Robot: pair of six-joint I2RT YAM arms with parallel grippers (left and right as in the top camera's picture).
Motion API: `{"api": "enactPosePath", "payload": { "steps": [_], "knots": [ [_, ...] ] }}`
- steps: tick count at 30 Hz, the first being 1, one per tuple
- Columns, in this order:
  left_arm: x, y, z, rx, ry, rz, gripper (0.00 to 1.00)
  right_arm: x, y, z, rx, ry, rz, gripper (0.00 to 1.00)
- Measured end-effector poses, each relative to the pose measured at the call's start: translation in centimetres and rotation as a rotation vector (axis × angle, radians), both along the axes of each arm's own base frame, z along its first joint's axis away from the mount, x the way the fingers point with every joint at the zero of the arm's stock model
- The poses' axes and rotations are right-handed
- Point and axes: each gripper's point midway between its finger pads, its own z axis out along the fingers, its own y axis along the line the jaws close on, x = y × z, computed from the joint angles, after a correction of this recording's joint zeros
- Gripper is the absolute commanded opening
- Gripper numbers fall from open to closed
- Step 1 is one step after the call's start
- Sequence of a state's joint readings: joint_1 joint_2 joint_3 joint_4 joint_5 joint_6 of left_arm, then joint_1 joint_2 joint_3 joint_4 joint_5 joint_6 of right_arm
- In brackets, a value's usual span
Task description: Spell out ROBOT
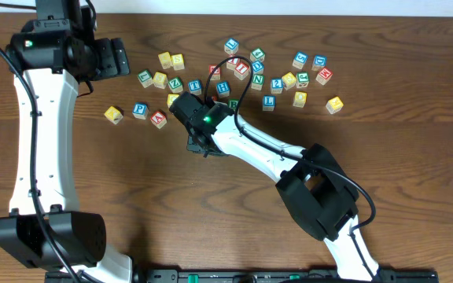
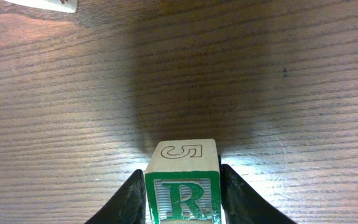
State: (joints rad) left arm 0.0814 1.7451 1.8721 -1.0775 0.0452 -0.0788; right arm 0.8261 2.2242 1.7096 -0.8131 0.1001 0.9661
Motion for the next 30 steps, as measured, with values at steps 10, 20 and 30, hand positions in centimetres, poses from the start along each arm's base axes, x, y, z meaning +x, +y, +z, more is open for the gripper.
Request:
{"api": "enactPosePath", "payload": {
  "steps": [10,20,30],
  "knots": [
    [-0.1,0.0,0.0,0.000,0.003,0.000,0.93,2.5,-1.1,5.7,-0.053,-0.022,0.150,0.64],
    [-0.4,-1.0,-0.2,-0.050,0.017,-0.028,0.93,10.8,-8.2,15.4,-0.055,-0.170,0.242,0.64],
    [-1.6,-4.0,-0.8,-0.129,0.075,-0.103,0.93,12.2,-21.5,13.5,-0.064,0.020,0.075,0.61]
  ]
}}
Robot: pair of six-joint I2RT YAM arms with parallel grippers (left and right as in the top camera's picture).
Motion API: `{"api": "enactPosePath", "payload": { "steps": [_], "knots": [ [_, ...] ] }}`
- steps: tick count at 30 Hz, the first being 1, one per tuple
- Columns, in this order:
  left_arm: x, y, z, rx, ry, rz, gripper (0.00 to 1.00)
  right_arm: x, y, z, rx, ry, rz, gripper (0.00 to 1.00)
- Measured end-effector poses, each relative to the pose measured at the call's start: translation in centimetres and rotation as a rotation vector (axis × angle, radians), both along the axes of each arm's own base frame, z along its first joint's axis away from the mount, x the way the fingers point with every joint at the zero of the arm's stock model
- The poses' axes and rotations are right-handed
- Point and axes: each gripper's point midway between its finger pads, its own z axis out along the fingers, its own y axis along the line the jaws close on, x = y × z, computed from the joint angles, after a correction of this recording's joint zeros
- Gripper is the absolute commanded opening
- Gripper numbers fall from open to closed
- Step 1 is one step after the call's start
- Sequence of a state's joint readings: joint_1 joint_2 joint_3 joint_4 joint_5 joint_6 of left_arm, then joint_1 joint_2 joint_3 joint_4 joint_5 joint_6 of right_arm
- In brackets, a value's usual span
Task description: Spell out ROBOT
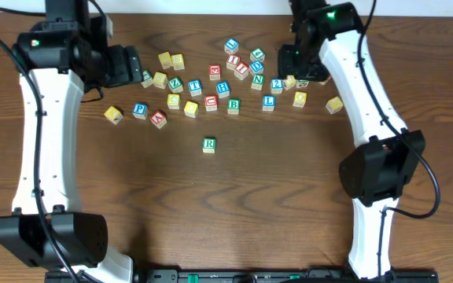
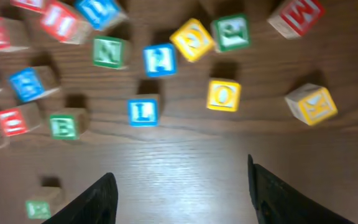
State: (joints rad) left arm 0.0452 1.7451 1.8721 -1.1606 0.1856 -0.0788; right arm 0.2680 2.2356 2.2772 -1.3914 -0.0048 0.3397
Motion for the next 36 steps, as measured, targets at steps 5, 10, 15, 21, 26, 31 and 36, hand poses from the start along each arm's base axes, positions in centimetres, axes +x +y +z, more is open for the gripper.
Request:
{"api": "enactPosePath", "payload": {
  "steps": [5,10,15,21,26,31,36],
  "knots": [
    [0.2,-2.3,0.1,0.006,-0.011,-0.059,0.92,-0.5,-3.3,-6.1,-0.018,0.093,-0.073,0.59],
    [0.7,-2.7,0.4,0.010,-0.036,-0.070,0.93,1.0,-3.3,-10.9,-0.007,0.027,-0.055,0.48],
    [0.7,-2.7,0.4,0.010,-0.036,-0.070,0.93,0.8,-3.4,-14.3,-0.007,0.008,-0.052,0.40],
    [0.7,-2.7,0.4,0.010,-0.040,-0.070,0.93,2.0,-3.2,-14.4,0.005,-0.049,-0.051,0.30],
    [0.8,-2.7,0.4,0.010,-0.042,-0.070,0.93,2.1,-3.6,-14.4,-0.022,-0.057,-0.051,0.22],
    [0.8,-2.7,0.4,0.010,-0.041,-0.070,0.93,0.2,-3.9,-12.6,-0.041,-0.011,-0.047,0.17],
    [0.8,-2.7,0.4,0.010,-0.042,-0.070,0.93,-2.9,0.9,-6.3,0.025,-0.039,0.063,0.16]
  ]
}}
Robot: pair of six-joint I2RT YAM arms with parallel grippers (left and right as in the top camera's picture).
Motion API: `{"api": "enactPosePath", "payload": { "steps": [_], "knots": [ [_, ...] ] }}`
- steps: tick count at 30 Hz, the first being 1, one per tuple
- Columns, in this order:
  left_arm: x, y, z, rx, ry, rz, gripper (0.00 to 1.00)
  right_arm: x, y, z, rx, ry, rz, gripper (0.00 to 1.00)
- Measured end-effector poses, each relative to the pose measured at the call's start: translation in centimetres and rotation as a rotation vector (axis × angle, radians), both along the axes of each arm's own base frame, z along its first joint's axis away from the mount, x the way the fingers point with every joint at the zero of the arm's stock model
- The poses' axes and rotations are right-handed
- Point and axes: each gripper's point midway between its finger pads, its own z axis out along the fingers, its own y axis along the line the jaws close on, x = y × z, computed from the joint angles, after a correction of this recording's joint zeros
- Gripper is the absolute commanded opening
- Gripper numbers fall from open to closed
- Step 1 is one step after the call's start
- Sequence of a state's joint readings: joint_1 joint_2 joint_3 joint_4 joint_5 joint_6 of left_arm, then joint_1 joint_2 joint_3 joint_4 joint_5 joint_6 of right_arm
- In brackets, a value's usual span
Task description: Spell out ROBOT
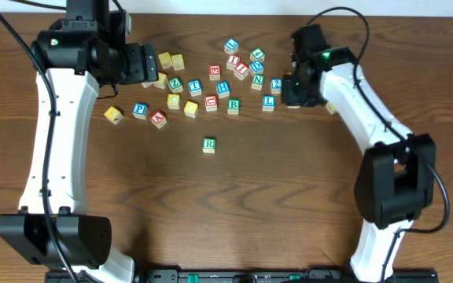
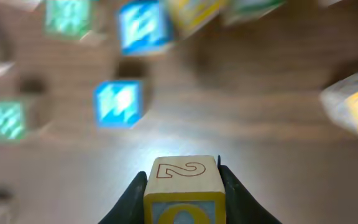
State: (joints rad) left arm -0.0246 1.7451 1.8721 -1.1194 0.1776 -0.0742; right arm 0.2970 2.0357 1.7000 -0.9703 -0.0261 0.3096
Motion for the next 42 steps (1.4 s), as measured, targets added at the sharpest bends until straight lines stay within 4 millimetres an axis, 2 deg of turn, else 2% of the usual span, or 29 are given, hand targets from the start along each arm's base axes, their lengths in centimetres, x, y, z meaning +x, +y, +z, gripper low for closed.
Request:
{"api": "enactPosePath", "payload": {
  "steps": [3,4,6,10,13,14,17,24,32,34,35,42],
  "knots": [
    [0.0,0.0,0.0,0.001,0.000,0.000,0.93,-2.9,4.5,-0.3,0.031,0.061,0.093,0.15],
    [0.0,0.0,0.0,0.000,0.000,0.000,0.93,-4.4,7.0,-0.6,0.036,0.087,0.129,0.14],
    [0.0,0.0,0.0,0.000,0.000,0.000,0.93,-6.4,10.4,-1.1,0.048,0.106,0.174,0.14],
    [0.0,0.0,0.0,0.000,-0.001,0.000,0.93,-8.4,14.6,-3.3,0.020,0.109,0.137,0.15],
    [0.0,0.0,0.0,0.000,-0.001,0.000,0.93,-8.9,16.0,-5.5,0.007,0.122,0.099,0.14],
    [0.0,0.0,0.0,0.000,0.000,0.000,0.93,-9.1,16.2,-6.6,-0.003,0.134,0.077,0.14],
    [0.0,0.0,0.0,0.000,0.000,0.000,0.93,-8.8,16.4,-7.9,-0.007,0.137,0.030,0.15],
    [0.0,0.0,0.0,0.000,0.000,0.000,0.93,-8.5,16.5,-8.0,0.007,0.130,-0.034,0.18],
    [0.0,0.0,0.0,0.000,0.000,0.000,0.93,-9.3,16.0,-8.1,-0.011,0.162,-0.049,0.33],
    [0.0,0.0,0.0,0.000,0.000,0.000,0.93,-9.3,16.0,-8.2,-0.010,0.167,-0.052,0.43],
    [0.0,0.0,0.0,0.000,0.000,0.000,0.93,-9.4,16.0,-8.2,-0.011,0.168,-0.048,0.44],
    [0.0,0.0,0.0,0.000,0.000,0.000,0.93,-9.4,15.8,-8.2,-0.014,0.173,-0.043,0.42]
  ]
}}
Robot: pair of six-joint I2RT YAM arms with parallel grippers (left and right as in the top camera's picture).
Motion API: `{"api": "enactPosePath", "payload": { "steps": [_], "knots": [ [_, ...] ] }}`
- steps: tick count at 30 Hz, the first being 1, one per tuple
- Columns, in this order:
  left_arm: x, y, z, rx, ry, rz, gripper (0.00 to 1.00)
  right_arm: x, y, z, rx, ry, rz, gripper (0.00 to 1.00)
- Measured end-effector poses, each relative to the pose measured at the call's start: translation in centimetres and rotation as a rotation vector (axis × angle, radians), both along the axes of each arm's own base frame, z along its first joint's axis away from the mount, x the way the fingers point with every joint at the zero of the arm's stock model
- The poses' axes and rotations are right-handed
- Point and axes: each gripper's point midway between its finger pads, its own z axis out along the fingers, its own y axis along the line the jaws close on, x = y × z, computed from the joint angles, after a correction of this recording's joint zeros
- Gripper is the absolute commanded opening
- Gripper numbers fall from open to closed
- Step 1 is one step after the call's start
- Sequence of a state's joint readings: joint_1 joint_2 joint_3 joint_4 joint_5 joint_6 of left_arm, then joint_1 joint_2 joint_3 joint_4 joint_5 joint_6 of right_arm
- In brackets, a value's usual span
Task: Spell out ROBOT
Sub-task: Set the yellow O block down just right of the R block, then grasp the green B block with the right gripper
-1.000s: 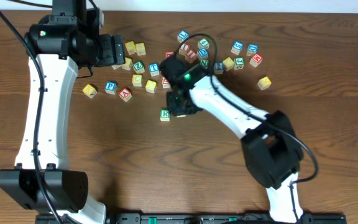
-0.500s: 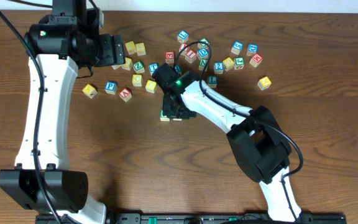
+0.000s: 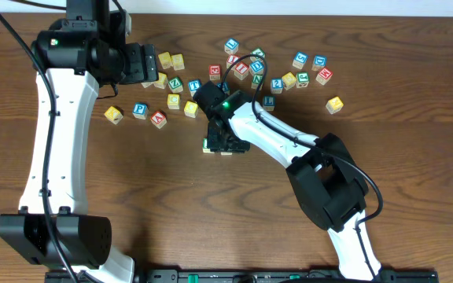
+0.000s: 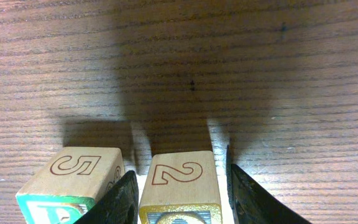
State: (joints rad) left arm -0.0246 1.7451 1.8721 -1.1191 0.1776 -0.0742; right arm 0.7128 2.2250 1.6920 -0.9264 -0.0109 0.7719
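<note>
My right gripper is down at mid-table, its jaws on either side of a yellow block. That block has a 2 on top and a round letter on its front. A narrow gap shows at each finger, so the gripper is open. Just to the block's left stands the green R block, with a 5 on top, and both tops are level. From overhead the right gripper hides the yellow block, and only the green R block peeks out. My left gripper hovers by yellow blocks at the upper left.
Loose letter blocks lie scattered across the far side of the table. A blue, a red and a yellow block sit to the left. Several more, among them a yellow one, lie at the far right.
My right gripper was shut on the yellow block by the right-hand cluster. It is now at mid-table with the block beside the green R block and its jaws parted. The left arm is unchanged.
First my right gripper was shut on the green R block at mid-table. Then the R stood alone and the gripper was open above the right-hand cluster. Then it was shut on the yellow block there. Now that block stands right of the R.
</note>
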Motion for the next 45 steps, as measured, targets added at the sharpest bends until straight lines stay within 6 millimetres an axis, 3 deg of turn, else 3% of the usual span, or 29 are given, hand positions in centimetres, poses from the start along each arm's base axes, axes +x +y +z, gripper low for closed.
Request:
{"api": "enactPosePath", "payload": {
  "steps": [3,10,13,22,25,29,32,35,40,45],
  "knots": [
    [0.0,0.0,0.0,0.000,0.000,0.000,0.93,0.6,-0.3,1.2,-0.006,0.000,0.041,0.48],
    [0.0,0.0,0.0,0.000,0.000,0.000,0.93,4.1,1.7,7.7,0.060,-0.125,0.173,0.51],
    [0.0,0.0,0.0,0.000,0.000,0.000,0.93,5.9,0.9,9.1,0.075,-0.162,0.162,0.57],
    [0.0,0.0,0.0,0.000,0.000,0.000,0.92,10.1,-4.7,9.7,0.051,-0.199,0.126,0.58],
    [0.0,0.0,0.0,0.000,0.000,0.000,0.93,11.3,-4.6,10.0,0.069,-0.241,0.115,0.57],
    [0.0,0.0,0.0,0.000,0.000,0.000,0.93,12.9,-3.1,10.9,0.117,-0.325,0.105,0.55],
    [0.0,0.0,0.0,0.000,0.000,0.000,0.93,13.6,-2.2,10.6,0.142,-0.356,0.091,0.54],
    [0.0,0.0,0.0,0.000,0.000,0.000,0.93,13.8,-2.0,8.9,0.137,-0.335,0.077,0.53],
    [0.0,0.0,0.0,0.000,0.000,0.000,0.93,12.7,-2.4,2.2,0.079,-0.205,0.057,0.45],
    [0.0,0.0,0.0,0.000,0.000,0.000,0.93,12.3,-2.3,1.8,0.076,-0.190,0.047,0.36]
  ]
}}
